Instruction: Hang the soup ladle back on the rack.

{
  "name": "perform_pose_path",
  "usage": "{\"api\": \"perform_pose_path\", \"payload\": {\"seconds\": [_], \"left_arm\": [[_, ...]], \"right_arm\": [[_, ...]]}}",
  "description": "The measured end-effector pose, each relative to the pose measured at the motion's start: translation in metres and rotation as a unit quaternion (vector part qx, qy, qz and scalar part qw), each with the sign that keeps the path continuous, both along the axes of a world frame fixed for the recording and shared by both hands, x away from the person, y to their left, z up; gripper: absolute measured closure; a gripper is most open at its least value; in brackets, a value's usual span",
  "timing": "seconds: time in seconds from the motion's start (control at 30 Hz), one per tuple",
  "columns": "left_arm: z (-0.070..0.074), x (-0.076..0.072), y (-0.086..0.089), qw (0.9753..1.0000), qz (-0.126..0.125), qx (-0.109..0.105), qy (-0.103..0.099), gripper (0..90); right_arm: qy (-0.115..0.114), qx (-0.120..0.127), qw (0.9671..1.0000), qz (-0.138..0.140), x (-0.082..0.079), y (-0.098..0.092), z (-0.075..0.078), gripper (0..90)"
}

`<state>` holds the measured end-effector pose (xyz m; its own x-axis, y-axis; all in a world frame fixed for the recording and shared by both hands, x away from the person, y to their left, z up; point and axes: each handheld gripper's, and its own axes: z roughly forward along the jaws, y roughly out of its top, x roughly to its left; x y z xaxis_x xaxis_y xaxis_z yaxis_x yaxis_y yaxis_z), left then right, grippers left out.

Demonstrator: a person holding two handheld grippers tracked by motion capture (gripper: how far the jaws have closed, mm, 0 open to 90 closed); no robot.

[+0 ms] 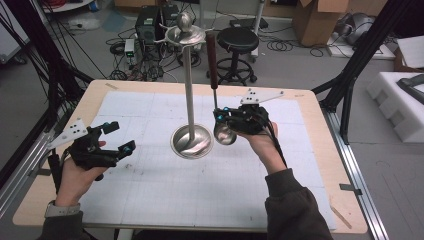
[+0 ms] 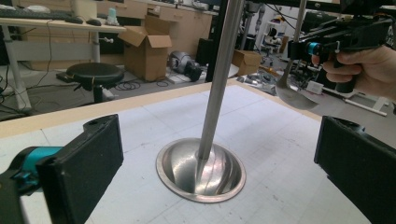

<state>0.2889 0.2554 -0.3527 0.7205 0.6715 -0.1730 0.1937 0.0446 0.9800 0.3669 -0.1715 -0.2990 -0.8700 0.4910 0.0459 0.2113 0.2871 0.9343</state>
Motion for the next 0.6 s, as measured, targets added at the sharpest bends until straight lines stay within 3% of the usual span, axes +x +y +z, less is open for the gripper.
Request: {"api": "perform_pose_path", "payload": {"seconds": [0.6], "left_arm": [[0.0007,-0.0012,-0.0008,1.0,-0.009,0.0,-0.003,1.7]], "right_arm": [[0.001,-0.009,1.0,0.0,0.0028,0.0101,0.0011,84.3]]}}
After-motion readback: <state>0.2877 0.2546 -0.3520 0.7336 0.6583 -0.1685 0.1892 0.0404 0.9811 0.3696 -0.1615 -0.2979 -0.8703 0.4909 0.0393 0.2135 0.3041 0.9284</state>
